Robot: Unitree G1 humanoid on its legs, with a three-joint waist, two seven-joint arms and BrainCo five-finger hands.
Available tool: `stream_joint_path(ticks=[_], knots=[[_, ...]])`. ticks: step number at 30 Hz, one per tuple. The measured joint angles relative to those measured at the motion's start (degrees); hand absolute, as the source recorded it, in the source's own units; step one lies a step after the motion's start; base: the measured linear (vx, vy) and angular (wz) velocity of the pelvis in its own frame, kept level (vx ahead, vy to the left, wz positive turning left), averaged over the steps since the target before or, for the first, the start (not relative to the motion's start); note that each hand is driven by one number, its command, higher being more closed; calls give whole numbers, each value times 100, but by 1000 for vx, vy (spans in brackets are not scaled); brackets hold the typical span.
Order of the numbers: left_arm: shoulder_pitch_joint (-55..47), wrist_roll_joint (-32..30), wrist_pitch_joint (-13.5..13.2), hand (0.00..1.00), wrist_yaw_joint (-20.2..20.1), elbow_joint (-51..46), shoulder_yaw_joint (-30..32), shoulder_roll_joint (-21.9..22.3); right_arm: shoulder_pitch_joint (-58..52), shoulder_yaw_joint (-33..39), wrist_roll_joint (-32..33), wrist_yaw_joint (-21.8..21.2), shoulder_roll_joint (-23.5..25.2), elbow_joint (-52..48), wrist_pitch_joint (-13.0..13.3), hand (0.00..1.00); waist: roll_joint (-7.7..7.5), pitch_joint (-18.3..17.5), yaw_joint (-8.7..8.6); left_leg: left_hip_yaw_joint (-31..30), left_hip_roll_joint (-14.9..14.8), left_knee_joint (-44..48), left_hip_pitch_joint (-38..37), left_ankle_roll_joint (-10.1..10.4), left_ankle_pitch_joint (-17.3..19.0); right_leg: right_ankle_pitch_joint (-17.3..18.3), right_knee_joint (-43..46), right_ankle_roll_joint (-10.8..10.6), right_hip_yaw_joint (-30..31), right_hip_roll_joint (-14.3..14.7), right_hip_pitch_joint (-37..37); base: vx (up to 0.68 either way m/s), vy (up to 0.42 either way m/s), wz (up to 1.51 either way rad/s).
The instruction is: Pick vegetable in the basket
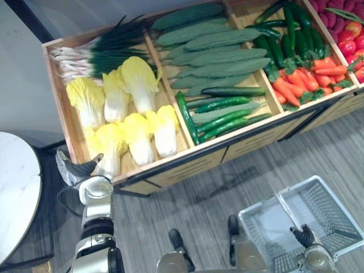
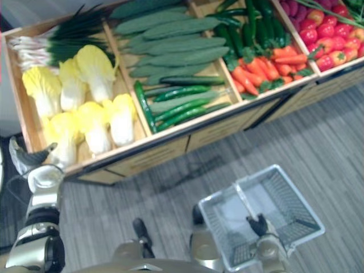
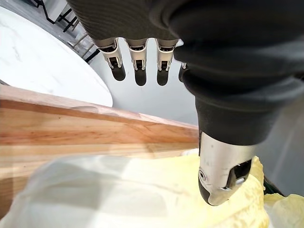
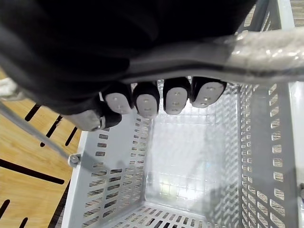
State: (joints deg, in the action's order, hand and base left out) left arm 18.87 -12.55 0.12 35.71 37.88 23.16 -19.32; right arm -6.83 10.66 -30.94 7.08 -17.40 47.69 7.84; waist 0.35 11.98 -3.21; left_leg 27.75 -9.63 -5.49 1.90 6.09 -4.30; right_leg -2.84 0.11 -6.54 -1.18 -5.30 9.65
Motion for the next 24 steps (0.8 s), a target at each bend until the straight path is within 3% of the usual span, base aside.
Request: stream_joint_path(ticks=[13, 24], knots=[[197, 2, 3, 0, 0, 375, -2, 63, 79, -169, 0, 62, 4, -5, 47, 100, -59, 98, 16, 34, -7, 0, 115, 1, 1, -21, -9, 5, 44, 13, 133, 0, 0, 0], [361, 3, -49, 0, 133, 480, 83, 56, 180, -223, 3, 164, 8, -2, 45, 100, -16, 186, 53, 154, -16, 0, 244, 1, 0, -76, -17, 13, 170, 42, 334, 8, -4, -5]])
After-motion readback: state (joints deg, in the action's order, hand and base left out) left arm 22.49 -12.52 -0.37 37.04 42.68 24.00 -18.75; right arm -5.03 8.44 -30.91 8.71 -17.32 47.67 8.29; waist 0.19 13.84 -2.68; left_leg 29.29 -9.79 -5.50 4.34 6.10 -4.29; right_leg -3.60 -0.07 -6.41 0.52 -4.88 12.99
